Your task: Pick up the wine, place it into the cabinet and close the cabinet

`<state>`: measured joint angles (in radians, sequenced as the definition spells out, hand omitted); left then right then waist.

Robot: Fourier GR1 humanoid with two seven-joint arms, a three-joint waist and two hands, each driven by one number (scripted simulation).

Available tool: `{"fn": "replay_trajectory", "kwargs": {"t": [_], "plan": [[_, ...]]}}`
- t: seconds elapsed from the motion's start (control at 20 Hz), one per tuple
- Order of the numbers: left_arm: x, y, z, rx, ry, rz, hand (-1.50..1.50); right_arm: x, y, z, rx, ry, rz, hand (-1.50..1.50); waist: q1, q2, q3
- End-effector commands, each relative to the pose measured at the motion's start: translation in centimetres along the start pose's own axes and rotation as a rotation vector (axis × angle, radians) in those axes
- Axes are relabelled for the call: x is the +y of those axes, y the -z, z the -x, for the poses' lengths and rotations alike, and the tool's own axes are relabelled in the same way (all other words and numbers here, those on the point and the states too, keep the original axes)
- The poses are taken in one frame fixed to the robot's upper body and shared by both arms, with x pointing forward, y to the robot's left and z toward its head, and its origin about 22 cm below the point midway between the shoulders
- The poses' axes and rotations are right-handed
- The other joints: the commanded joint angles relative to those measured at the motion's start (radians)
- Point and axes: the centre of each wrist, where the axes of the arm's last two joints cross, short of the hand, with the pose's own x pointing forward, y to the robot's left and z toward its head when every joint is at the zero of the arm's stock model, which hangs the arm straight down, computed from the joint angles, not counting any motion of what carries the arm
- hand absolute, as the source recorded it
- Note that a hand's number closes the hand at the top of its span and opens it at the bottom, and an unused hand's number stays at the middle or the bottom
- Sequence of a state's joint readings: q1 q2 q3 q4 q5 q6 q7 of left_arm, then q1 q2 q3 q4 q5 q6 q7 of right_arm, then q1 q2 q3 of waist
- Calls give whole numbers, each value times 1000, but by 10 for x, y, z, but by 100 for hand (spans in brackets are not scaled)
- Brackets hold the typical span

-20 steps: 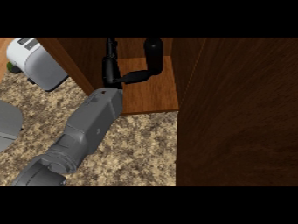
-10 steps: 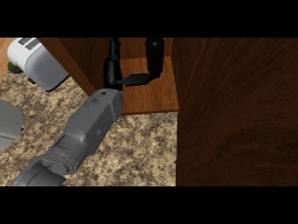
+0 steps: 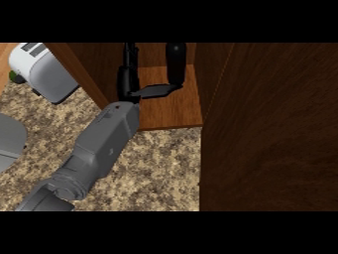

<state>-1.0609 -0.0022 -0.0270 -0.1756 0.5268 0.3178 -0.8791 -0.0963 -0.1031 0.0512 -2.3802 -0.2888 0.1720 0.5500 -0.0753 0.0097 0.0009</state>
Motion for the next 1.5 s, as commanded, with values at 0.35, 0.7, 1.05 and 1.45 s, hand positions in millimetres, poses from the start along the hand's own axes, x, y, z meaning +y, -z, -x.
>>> {"fn": "replay_trajectory", "kwargs": {"t": [0.35, 0.7, 1.05, 1.45], "plan": [[13, -41, 23, 73, -26, -55, -150, 6, -14, -19, -19, -15, 9, -150, 32, -14, -1], [-19, -100, 11, 91, -87, -23, -150, -1, -10, -17, -23, -4, 37, -150, 47, -17, -1], [-46, -149, -11, 60, -61, 15, -150, 4, -15, -16, -27, -10, 65, -150, 58, -12, -1], [-51, -188, -54, 41, -134, 17, -150, 0, -20, -14, -20, -15, 86, -150, 77, -14, -1]]}}
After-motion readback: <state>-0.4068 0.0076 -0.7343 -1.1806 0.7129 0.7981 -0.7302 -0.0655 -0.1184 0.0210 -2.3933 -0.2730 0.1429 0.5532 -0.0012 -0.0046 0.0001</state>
